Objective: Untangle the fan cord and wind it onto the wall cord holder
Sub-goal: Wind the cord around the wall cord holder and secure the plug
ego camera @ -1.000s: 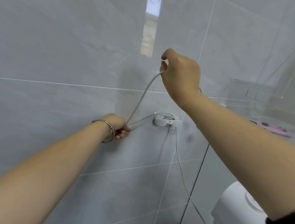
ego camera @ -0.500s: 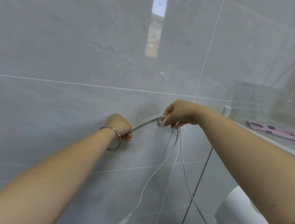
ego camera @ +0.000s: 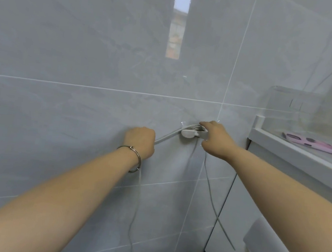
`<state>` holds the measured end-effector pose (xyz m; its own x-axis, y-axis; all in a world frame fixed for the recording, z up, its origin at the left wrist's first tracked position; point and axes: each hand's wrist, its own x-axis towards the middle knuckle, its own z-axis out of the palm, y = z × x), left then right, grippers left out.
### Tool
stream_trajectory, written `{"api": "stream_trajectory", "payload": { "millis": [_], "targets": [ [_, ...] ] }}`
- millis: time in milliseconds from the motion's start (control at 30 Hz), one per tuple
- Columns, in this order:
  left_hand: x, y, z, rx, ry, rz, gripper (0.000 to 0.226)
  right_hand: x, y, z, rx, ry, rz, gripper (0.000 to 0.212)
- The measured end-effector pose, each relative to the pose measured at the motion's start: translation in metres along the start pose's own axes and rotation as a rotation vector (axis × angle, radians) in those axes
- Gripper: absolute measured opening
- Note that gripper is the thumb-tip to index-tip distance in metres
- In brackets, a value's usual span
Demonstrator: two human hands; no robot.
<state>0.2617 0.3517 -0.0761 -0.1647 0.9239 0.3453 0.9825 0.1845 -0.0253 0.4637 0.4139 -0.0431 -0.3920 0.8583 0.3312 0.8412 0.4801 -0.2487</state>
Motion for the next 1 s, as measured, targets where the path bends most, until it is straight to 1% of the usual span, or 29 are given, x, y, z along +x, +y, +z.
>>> {"api": "stream_trajectory", "payload": {
  "millis": [67, 133, 267, 367, 433, 500, 567, 700, 767, 833, 867, 900, 1000],
  "targets": [
    [-0.003, 0.007, 0.005, 0.13, 0.021, 0.082, 0.029, 0.002, -0.003, 0.006, -0.038, -0.01, -0.031, 0.062],
    [-0.004, 0.014, 0.013, 0.195, 0.021, 0.138, 0.031, 0.003, -0.004, 0.011, -0.077, -0.007, -0.043, 0.061],
    [-0.004, 0.025, 0.028, 0.185, -0.024, 0.164, 0.033, 0.004, -0.002, 0.014, -0.167, -0.01, -0.072, 0.062],
    [-0.002, 0.034, 0.039, 0.095, -0.081, 0.117, 0.031, 0.006, 0.0, 0.013, -0.24, -0.011, -0.1, 0.062],
    [0.003, 0.037, 0.045, -0.105, -0.136, -0.001, 0.029, 0.008, 0.001, 0.012, -0.25, -0.016, -0.118, 0.061],
    [0.01, 0.041, 0.048, -0.371, -0.149, -0.143, 0.026, 0.009, 0.001, 0.011, -0.162, -0.031, -0.101, 0.06],
    [0.018, 0.046, 0.049, -0.54, -0.103, -0.191, 0.024, 0.011, 0.003, 0.01, -0.064, -0.036, -0.086, 0.059],
    [0.027, 0.057, 0.05, -0.811, -0.06, -0.217, 0.02, 0.014, 0.006, 0.011, -0.027, -0.019, -0.088, 0.059],
    [0.029, 0.062, 0.049, -1.043, -0.083, -0.267, 0.019, 0.016, 0.006, 0.011, -0.02, -0.01, -0.087, 0.061],
    [0.029, 0.069, 0.046, -1.31, -0.174, -0.37, 0.021, 0.016, 0.006, 0.011, -0.023, 0.004, -0.091, 0.062],
    [0.028, 0.073, 0.044, -1.389, -0.225, -0.419, 0.024, 0.016, 0.006, 0.012, -0.025, 0.007, -0.095, 0.062],
    [0.027, 0.075, 0.043, -1.42, -0.266, -0.439, 0.027, 0.016, 0.007, 0.012, -0.027, 0.013, -0.098, 0.061],
    [0.025, 0.081, 0.042, -1.42, -0.309, -0.395, 0.034, 0.017, 0.008, 0.014, -0.018, 0.025, -0.104, 0.06]
  ]
}}
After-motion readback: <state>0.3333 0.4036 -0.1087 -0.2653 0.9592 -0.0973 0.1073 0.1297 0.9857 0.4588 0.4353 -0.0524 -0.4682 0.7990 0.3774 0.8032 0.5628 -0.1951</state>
